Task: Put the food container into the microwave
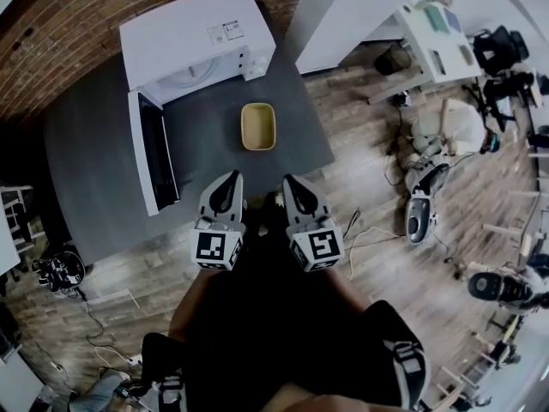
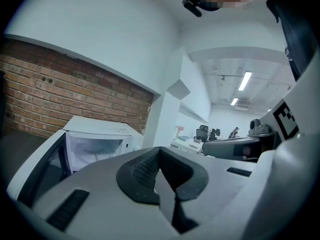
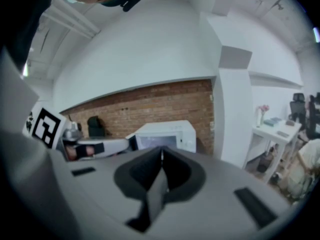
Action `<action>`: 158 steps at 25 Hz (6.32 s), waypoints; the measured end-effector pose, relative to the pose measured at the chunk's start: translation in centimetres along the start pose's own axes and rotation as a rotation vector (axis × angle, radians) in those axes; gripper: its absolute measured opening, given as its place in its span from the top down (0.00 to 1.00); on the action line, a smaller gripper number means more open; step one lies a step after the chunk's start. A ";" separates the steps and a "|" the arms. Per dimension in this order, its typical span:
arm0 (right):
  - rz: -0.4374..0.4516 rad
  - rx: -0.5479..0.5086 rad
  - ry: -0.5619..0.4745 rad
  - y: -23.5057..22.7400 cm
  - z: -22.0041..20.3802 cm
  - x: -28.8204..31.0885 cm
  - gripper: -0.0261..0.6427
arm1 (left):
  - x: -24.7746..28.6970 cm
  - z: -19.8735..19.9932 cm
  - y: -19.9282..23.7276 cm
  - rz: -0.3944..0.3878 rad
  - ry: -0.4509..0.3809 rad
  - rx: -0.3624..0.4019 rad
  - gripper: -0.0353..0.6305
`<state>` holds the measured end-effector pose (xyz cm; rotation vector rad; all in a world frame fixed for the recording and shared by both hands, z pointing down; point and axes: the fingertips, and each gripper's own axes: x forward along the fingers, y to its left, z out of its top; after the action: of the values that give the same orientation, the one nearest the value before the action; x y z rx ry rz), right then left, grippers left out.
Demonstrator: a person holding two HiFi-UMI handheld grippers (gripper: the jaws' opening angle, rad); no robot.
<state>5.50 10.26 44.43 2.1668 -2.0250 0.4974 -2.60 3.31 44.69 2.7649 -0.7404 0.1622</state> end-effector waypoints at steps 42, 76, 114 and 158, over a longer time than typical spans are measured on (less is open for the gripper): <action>0.236 -0.032 0.060 -11.9 3.0 14.7 0.91 | 16.2 -19.9 7.7 0.270 0.526 -0.097 0.73; 0.292 -0.018 0.097 -15.5 2.0 16.9 0.91 | 16.5 -30.6 11.3 0.472 0.730 -0.243 0.87; 0.480 -0.153 0.072 -1.8 1.9 23.1 0.91 | 8.1 -18.7 22.4 0.716 0.311 -0.567 0.88; 0.409 -0.147 0.247 0.3 -3.4 33.7 0.91 | 18.0 -15.9 37.8 0.761 0.251 -0.657 0.88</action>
<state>6.13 -20.53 58.62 1.5251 -2.2782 0.6057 -6.73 -32.03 71.92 1.7151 -1.4253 0.3312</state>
